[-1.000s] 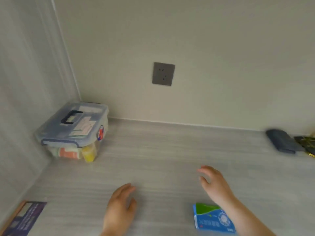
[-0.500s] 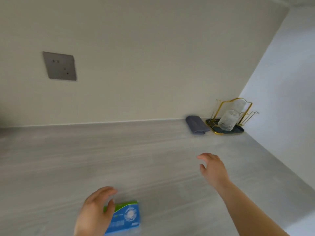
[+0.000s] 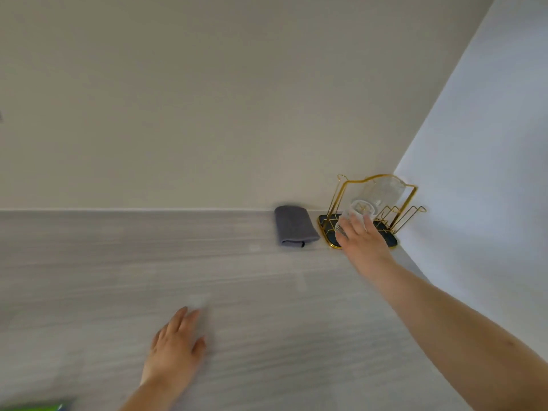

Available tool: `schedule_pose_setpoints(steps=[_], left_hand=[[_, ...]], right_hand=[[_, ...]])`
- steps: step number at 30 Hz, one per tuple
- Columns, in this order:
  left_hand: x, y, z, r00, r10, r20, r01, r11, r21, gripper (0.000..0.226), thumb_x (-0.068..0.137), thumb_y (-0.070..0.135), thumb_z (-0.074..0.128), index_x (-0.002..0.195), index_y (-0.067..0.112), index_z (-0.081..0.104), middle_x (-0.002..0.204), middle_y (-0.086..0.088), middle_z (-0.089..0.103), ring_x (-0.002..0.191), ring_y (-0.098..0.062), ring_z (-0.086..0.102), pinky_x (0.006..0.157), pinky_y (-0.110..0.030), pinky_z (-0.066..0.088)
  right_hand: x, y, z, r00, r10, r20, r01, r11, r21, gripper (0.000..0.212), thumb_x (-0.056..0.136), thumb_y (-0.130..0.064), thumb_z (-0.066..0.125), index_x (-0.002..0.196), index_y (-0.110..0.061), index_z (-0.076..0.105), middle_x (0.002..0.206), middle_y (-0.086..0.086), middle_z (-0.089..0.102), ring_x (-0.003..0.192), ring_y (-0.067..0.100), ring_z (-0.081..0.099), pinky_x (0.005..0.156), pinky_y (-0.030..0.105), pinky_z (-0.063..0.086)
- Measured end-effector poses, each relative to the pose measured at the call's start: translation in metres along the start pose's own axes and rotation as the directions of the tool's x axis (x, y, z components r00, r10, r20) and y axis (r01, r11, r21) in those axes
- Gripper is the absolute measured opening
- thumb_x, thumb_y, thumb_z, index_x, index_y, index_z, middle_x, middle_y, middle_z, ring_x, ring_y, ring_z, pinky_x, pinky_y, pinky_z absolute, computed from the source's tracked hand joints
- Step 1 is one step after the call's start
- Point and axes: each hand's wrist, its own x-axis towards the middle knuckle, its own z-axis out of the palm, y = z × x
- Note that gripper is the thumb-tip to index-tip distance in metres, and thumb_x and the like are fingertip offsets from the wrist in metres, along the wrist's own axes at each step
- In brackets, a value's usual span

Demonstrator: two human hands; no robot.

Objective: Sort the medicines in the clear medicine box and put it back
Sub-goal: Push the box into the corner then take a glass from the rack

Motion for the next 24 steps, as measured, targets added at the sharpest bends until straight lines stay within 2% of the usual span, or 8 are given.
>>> schedule_pose_setpoints(steps=[3,4,6,9,13,17,20,24], left_hand=[[0.012,0.006,0.01,1.0,-0.001,-0.028,0.004,0.993,0.115,0.056,0.09,0.047,0.032,0.14,0.024,0.018,0.153,-0.002,0.016,0.14,-0.019,0.016,0.114,-0.031,0.013],[0.012,0.007,0.014,0.998,0.009,-0.059,0.0,0.99,0.139,0.065,0.086,0.058,0.02,0.139,0.021,0.024,0.152,-0.004,0.021,0.14,-0.02,0.019,0.114,-0.033,0.012],[0.011,0.009,0.02,0.997,-0.004,-0.083,0.016,0.99,0.143,0.094,0.073,0.072,0.0,0.128,0.011,0.046,0.141,-0.015,0.043,0.132,-0.03,0.037,0.11,-0.042,0.02],[0.009,0.013,0.02,0.996,-0.036,-0.08,0.045,0.992,0.119,0.087,0.07,0.064,0.012,0.117,0.007,0.058,0.129,-0.019,0.054,0.123,-0.036,0.047,0.105,-0.051,0.03],[0.01,0.016,0.019,0.995,-0.039,-0.094,0.051,0.99,0.128,0.114,0.068,0.077,-0.015,0.114,0.005,0.059,0.126,-0.021,0.057,0.12,-0.038,0.05,0.102,-0.049,0.032],[0.009,0.018,0.019,0.995,-0.06,-0.081,0.072,0.986,0.148,0.109,0.073,0.073,-0.012,0.11,0.003,0.063,0.119,-0.024,0.061,0.113,-0.041,0.055,0.098,-0.053,0.038],[0.01,0.018,0.018,0.996,-0.058,-0.068,0.069,0.984,0.166,0.109,0.073,0.073,-0.012,0.111,0.004,0.063,0.12,-0.022,0.061,0.114,-0.04,0.054,0.098,-0.052,0.037],[0.012,0.014,0.021,0.993,-0.048,-0.106,0.065,0.985,0.158,0.115,0.064,0.078,-0.018,0.119,0.01,0.057,0.13,-0.017,0.055,0.125,-0.033,0.045,0.106,-0.047,0.029]], right_hand=[[0.026,0.007,0.01,0.996,-0.06,0.061,0.074,0.959,-0.274,0.067,0.087,-0.016,0.048,0.14,-0.004,0.01,0.154,0.02,-0.002,0.141,0.038,-0.004,0.115,0.054,0.002],[0.034,0.007,0.014,0.994,-0.07,0.085,0.095,0.935,-0.341,0.068,0.088,-0.018,0.048,0.141,-0.004,0.007,0.154,0.021,-0.003,0.141,0.039,-0.005,0.115,0.054,0.001],[0.048,0.006,0.022,0.989,-0.074,0.125,0.123,0.887,-0.445,0.07,0.089,-0.021,0.048,0.141,-0.003,0.005,0.154,0.021,-0.002,0.14,0.039,-0.005,0.114,0.055,-0.001],[0.063,0.009,0.028,0.989,-0.034,0.144,0.109,0.829,-0.548,0.067,0.087,-0.024,0.052,0.14,-0.004,0.016,0.153,0.022,0.01,0.14,0.042,0.002,0.113,0.056,0.001],[0.083,0.012,0.032,0.982,-0.023,0.189,0.14,0.764,-0.63,0.072,0.08,-0.027,0.062,0.138,-0.006,0.025,0.149,0.019,0.024,0.138,0.044,0.011,0.113,0.059,0.005],[0.096,0.017,0.036,0.984,0.0,0.177,0.117,0.749,-0.653,0.079,0.076,-0.03,0.068,0.138,-0.008,0.025,0.148,0.017,0.029,0.136,0.042,0.02,0.112,0.057,0.013],[0.099,0.024,0.036,0.985,0.027,0.169,0.093,0.743,-0.663,0.071,0.076,-0.03,0.066,0.134,-0.008,0.031,0.14,0.015,0.038,0.13,0.038,0.031,0.109,0.049,0.025],[0.099,0.028,0.034,0.985,0.048,0.165,0.071,0.763,-0.642,0.076,0.078,-0.038,0.061,0.135,-0.003,0.024,0.141,0.018,0.036,0.132,0.038,0.029,0.11,0.05,0.023]])
